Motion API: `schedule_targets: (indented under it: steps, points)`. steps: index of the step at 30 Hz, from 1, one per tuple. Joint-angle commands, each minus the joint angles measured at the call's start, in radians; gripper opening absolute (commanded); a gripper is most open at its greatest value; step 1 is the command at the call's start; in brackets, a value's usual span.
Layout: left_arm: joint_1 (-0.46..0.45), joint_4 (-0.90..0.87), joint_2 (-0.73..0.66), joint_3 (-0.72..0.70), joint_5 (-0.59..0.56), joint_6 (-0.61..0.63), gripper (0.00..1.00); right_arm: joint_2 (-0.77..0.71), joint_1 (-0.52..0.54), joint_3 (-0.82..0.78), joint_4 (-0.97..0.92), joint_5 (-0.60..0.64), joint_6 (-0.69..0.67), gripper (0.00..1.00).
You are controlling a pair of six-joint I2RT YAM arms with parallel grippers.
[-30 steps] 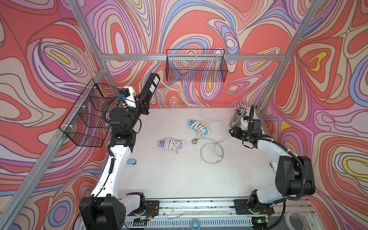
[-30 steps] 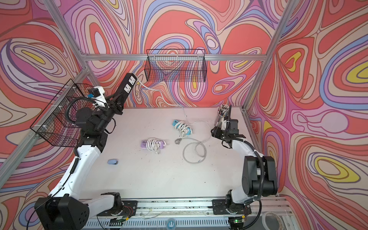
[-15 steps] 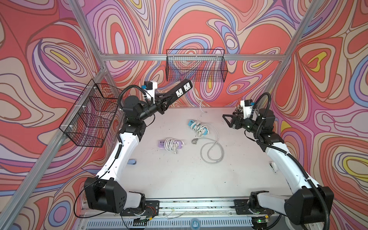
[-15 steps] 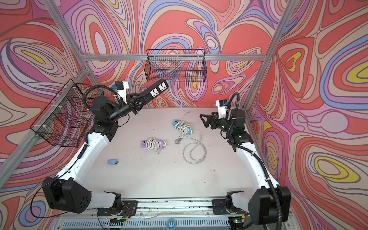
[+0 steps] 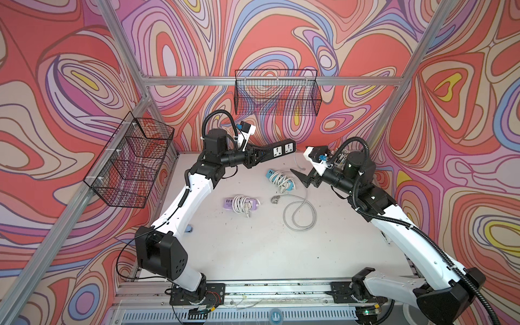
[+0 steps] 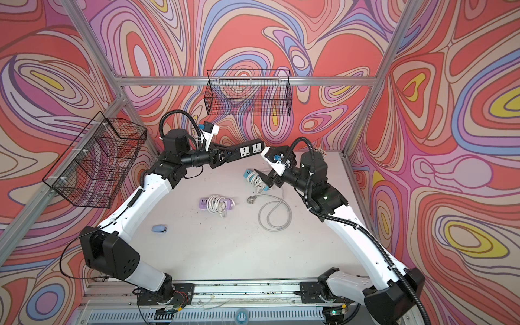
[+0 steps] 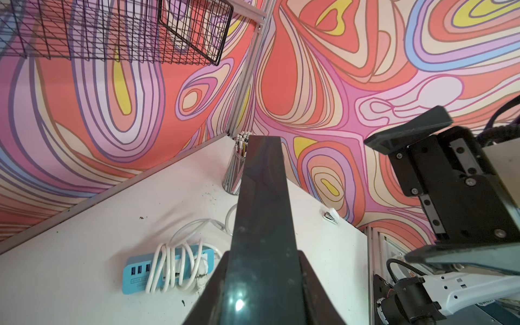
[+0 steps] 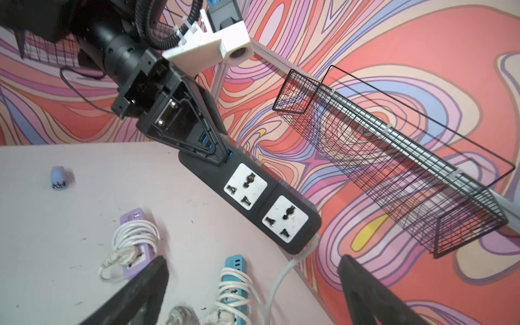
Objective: Unwrap the cord wrapped around the power strip
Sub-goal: Place the power strip at the center of the board.
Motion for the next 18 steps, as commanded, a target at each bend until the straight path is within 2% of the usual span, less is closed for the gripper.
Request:
schedule_targets:
  steps: [1,9,18]
  points:
    - [-0.007,-0.048,-0.008,0.063,0.003,0.065,0.0,0.031,0.022,0.035,-0.027,0.073,-0.195,0.98]
    - [-0.012,-0.097,-0.037,0.063,-0.02,0.132,0.0,0.174,0.119,0.193,-0.112,0.174,-0.372,0.98]
    - [-0.011,-0.114,-0.086,0.047,-0.053,0.191,0.0,0.324,0.189,0.355,-0.232,0.242,-0.48,0.96]
